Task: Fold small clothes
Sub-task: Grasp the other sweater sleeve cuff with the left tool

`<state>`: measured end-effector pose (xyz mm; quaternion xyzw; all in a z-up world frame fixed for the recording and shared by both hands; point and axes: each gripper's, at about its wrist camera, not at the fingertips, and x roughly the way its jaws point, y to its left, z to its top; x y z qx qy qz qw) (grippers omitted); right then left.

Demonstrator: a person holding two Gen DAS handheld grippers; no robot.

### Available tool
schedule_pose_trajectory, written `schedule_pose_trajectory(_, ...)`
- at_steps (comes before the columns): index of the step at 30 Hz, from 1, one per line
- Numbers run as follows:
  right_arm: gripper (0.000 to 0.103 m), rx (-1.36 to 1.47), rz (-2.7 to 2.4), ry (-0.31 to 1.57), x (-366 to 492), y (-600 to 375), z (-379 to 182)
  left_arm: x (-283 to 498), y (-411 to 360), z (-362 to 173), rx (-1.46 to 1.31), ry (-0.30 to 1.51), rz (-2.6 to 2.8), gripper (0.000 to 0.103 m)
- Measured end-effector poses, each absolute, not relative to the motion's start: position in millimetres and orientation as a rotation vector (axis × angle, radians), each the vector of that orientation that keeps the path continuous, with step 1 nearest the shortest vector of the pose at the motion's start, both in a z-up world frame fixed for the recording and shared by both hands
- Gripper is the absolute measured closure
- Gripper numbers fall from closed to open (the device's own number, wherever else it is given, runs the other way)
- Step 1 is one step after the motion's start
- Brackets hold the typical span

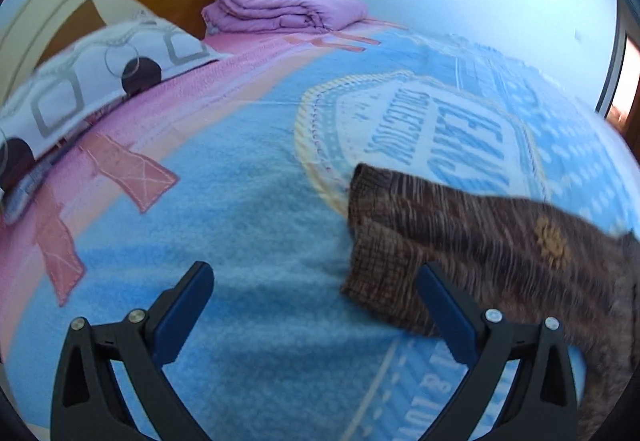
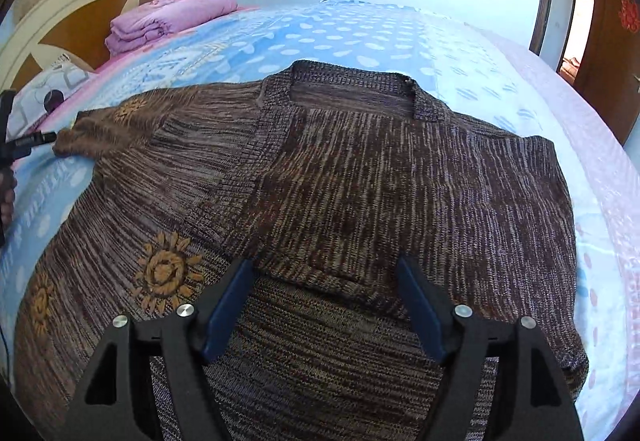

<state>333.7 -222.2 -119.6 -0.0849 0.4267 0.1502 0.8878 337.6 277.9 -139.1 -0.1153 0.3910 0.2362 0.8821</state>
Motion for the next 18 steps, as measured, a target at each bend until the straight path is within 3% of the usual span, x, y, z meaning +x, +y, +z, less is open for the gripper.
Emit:
schedule_pose_trajectory(4,0.027,-0.173,0.313,0.884,332.7,-223.2,-119.7,348.9,278.6,-141.2,-0.308,0.79,0.451,0.001)
schedule_pose_trajectory(7,0.027,-0.177,0.309,0.88,331.8,-224.7,-119.7,356.4,276.5,-145.5,-0.341,0.789,0.419,0.017)
schedule_pose_trajectory(10,0.027,-0.179,0.305,0.876,330.9,-224.4,-119.7,363.3,273.0,-152.1,-0.356,0.808,0.361,0.051)
schedule_pose_trajectory(11,0.027,-0.18,0.304,0.875,330.4,-225.1,-119.6,365.2,271.8,-153.9,-0.358,0.82,0.342,0.073)
schedule_pose_trajectory(12,0.027,-0.18,0.304,0.874,330.0,-225.1,-119.4,366.7,271.7,-155.8,-0.363,0.834,0.331,0.088)
schedule_pose_trajectory(18,0.026,-0.18,0.304,0.874,329.9,-225.1,-119.6,361.5,279.4,-145.8,-0.438,0.802,0.305,0.094)
